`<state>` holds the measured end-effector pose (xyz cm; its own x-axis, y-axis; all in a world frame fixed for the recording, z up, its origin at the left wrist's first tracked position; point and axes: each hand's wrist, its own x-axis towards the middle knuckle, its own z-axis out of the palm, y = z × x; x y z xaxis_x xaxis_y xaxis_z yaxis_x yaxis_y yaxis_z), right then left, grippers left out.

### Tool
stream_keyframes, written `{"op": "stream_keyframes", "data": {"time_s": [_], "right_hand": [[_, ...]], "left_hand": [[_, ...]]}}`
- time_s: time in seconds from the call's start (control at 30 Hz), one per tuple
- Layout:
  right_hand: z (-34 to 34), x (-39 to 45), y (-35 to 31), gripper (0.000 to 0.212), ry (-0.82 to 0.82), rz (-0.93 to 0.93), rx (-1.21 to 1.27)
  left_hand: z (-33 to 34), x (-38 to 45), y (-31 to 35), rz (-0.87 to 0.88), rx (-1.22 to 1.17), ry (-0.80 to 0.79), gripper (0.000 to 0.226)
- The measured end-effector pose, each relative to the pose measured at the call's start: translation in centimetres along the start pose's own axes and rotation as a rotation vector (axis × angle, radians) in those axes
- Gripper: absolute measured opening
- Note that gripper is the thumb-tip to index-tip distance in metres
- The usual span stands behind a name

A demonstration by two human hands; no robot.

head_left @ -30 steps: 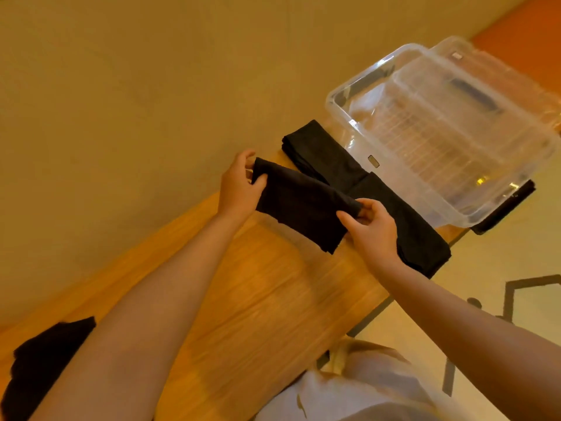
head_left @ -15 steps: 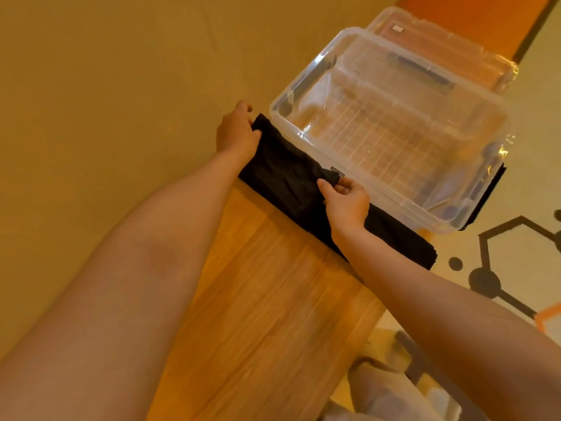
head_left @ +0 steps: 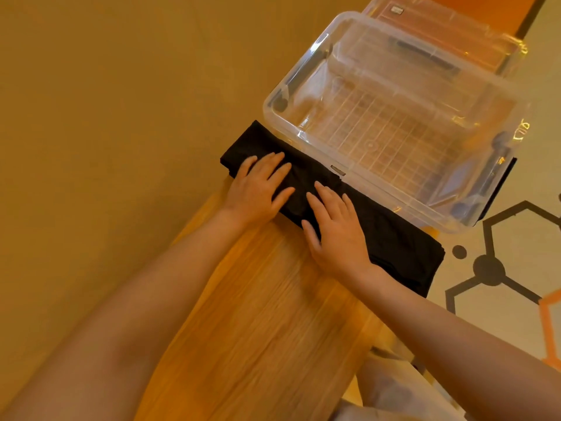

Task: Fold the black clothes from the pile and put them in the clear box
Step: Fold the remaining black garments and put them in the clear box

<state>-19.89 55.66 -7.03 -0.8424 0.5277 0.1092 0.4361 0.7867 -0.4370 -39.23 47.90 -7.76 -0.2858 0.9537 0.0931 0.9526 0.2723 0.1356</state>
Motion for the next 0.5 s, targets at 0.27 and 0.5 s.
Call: {"op": "stream_keyframes", "data": {"time_s": [0.27,0.5], "right_hand": [[1.7,-0.5,1.3,0.060,-0.170,-0.017,-0.225],[-0.3,-1.1,1.6,0.057,-0.156,-0.126,-0.244]], "left_hand": [[0.2,-0.3,2.0,-0.143,0.181,-0.269,0.062],[-1.5,-2.6,4.3,-0.137,0.176,-0.200,0.058]]}}
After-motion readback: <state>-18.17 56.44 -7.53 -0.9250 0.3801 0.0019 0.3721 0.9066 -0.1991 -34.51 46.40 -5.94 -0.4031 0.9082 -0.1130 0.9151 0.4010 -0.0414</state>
